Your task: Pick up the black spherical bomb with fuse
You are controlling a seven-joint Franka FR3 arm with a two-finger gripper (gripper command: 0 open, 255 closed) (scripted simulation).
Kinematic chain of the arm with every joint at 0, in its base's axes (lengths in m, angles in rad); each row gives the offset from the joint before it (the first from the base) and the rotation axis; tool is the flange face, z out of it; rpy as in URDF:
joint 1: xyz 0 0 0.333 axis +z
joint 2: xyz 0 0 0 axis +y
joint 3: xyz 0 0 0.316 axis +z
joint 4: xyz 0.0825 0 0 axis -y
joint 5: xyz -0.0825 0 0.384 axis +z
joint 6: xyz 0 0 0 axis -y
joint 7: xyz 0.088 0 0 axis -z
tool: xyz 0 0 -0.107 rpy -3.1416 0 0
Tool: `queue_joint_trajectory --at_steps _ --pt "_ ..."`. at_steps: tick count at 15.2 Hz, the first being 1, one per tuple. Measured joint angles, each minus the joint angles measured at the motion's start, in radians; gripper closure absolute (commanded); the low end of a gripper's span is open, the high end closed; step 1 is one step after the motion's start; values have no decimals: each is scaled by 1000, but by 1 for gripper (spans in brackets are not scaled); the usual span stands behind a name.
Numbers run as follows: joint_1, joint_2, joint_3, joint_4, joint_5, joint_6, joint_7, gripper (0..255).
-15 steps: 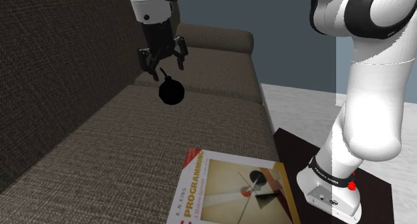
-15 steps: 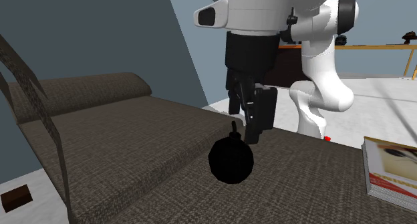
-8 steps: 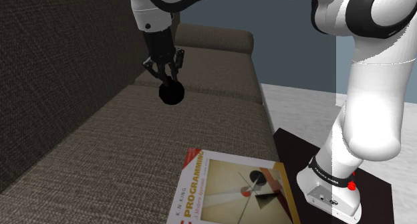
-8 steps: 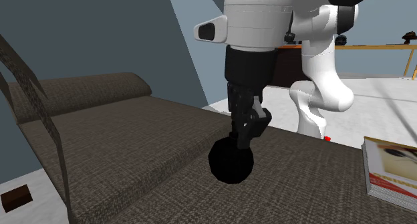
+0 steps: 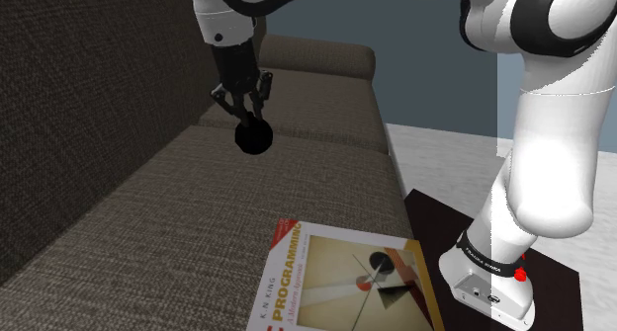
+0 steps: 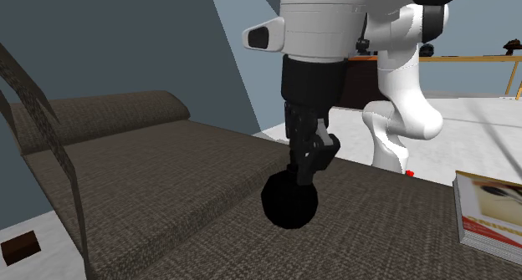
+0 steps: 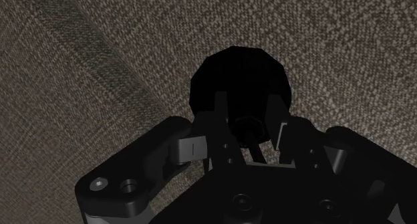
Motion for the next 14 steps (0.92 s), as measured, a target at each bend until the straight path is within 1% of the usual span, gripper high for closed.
queue_joint_trajectory --at_steps 6,14 --pt "13 12 2 92 -5 -80 -9 255" --pt "44 57 1 268 -26 -212 -23 255"
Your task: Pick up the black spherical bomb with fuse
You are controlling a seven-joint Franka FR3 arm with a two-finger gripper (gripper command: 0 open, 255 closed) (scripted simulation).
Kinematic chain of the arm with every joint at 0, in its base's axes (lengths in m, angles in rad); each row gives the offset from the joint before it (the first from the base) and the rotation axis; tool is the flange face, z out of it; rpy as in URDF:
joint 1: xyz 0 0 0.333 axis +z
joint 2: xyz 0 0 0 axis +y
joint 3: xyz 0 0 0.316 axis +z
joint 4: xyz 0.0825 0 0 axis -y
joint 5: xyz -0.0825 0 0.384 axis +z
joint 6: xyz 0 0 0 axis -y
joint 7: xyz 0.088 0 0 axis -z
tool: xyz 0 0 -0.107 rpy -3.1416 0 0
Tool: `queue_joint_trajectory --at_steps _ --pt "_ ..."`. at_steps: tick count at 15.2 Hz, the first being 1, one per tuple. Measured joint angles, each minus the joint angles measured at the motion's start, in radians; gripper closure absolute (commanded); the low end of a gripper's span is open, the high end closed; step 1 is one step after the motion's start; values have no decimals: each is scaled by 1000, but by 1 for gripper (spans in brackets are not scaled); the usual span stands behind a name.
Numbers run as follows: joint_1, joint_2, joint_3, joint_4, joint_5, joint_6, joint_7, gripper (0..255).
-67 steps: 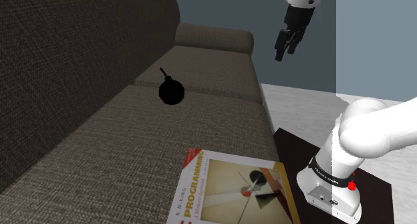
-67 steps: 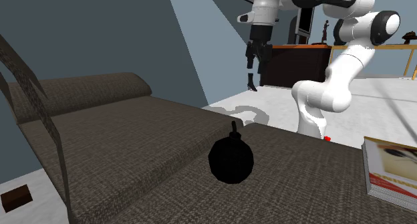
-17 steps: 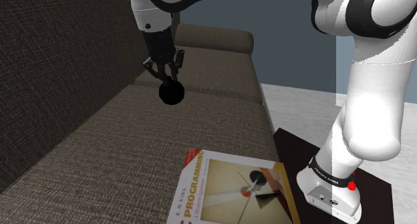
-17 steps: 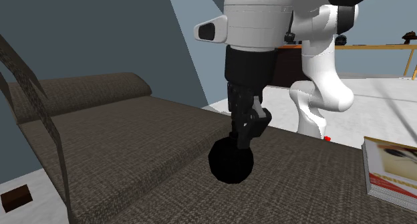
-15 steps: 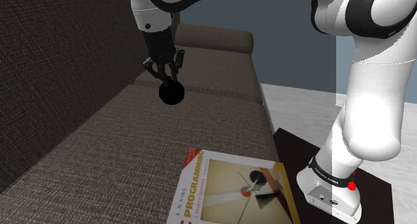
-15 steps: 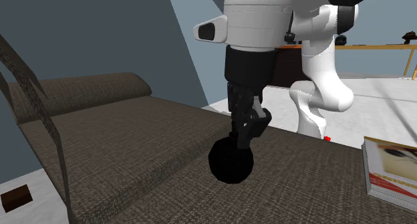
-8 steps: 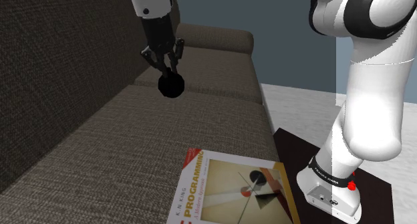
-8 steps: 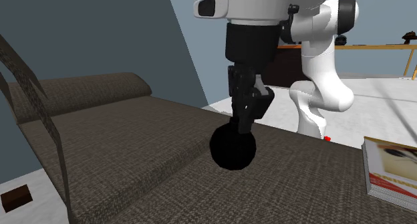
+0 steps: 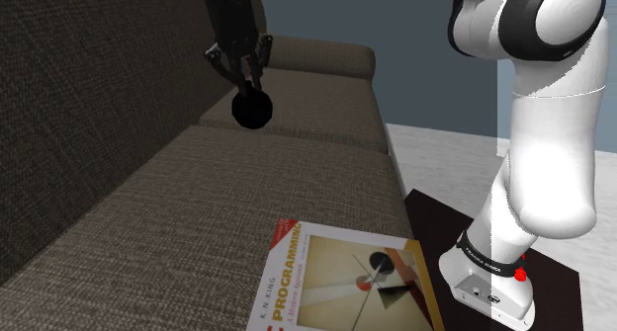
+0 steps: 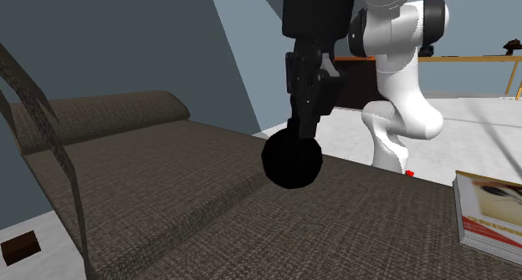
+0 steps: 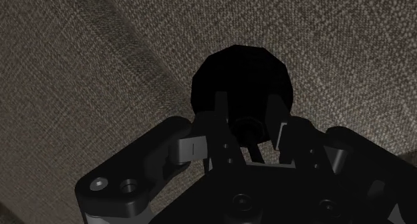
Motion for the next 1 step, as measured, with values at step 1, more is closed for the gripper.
queue_joint_trajectory --at_steps 1 --pt "4 4 0 14 -2 -10 0 255"
